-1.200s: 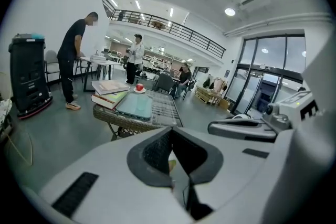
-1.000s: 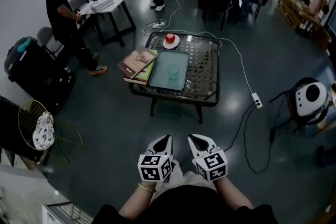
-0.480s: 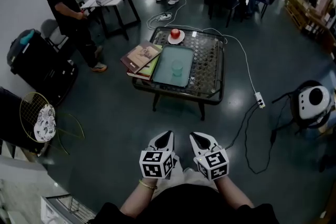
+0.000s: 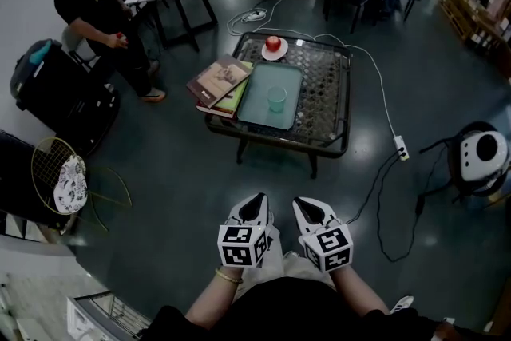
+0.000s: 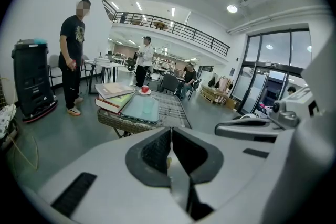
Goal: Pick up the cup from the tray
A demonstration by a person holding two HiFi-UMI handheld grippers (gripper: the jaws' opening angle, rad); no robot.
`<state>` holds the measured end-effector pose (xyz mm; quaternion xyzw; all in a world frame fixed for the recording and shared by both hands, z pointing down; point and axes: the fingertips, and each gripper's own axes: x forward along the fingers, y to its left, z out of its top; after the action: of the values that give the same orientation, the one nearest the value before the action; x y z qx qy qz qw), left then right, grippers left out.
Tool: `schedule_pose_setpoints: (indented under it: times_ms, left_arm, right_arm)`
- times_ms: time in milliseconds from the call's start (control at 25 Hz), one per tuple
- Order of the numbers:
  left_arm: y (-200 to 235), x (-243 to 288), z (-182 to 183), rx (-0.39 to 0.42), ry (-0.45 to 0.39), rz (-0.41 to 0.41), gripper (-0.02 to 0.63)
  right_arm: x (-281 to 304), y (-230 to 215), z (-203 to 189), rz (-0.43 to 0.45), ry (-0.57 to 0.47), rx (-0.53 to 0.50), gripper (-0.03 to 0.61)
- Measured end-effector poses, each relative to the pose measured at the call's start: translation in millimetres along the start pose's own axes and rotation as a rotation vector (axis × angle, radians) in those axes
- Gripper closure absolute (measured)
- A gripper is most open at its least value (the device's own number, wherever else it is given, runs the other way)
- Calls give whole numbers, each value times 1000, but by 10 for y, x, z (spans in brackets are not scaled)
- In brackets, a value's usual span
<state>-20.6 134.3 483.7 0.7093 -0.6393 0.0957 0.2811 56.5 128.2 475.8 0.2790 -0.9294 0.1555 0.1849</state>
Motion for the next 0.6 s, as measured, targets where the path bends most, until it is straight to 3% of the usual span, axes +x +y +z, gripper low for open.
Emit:
schedule_pose_setpoints:
  times_ms: [600]
  left_arm:
    - [471,767,468,43,20,-37,601]
  right_arm:
    - [704,-435,354,-56,10,16,571]
